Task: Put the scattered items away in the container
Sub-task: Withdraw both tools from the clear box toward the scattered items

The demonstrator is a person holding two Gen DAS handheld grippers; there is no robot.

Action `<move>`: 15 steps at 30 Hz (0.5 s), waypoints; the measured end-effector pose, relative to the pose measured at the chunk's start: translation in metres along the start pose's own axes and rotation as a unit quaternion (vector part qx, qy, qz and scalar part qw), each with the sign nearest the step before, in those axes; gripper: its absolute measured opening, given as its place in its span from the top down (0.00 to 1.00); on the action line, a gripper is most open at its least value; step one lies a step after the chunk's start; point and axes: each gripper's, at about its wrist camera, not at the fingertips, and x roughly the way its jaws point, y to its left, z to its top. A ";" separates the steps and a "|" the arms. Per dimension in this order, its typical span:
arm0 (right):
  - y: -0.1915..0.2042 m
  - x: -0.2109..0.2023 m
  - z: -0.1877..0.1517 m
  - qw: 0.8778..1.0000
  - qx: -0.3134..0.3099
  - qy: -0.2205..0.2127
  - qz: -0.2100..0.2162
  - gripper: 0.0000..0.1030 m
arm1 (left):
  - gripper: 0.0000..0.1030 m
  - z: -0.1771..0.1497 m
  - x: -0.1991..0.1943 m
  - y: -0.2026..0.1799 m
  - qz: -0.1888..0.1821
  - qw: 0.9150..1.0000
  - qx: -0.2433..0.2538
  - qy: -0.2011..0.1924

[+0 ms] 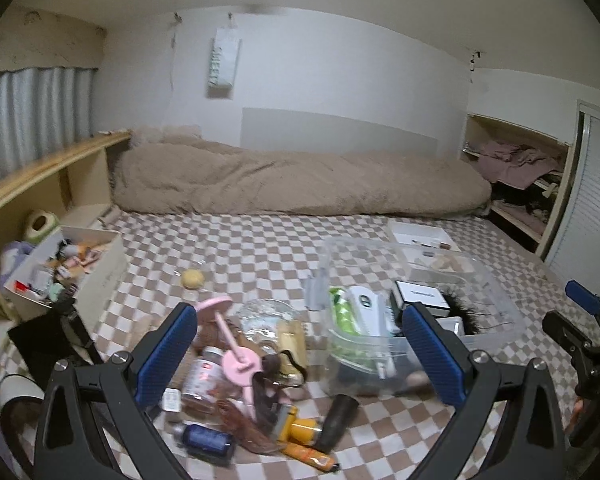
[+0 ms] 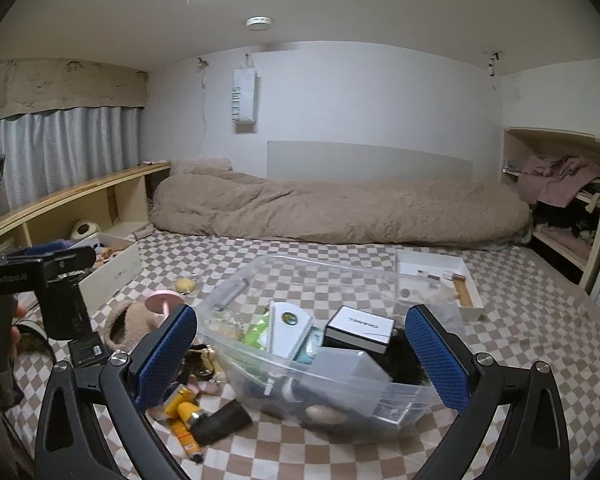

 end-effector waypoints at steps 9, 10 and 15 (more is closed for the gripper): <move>0.032 0.009 -0.014 0.999 -0.007 0.000 0.031 0.00 | 0.00 -0.007 -0.019 0.029 0.019 1.000 0.002 -0.013; 0.035 0.010 -0.016 0.999 -0.006 -0.001 0.036 0.00 | 0.00 -0.009 -0.021 0.033 0.021 1.000 0.000 -0.013; 0.050 0.016 -0.028 0.998 0.006 -0.013 0.055 0.00 | 0.00 -0.017 -0.024 0.053 0.034 0.999 -0.011 -0.010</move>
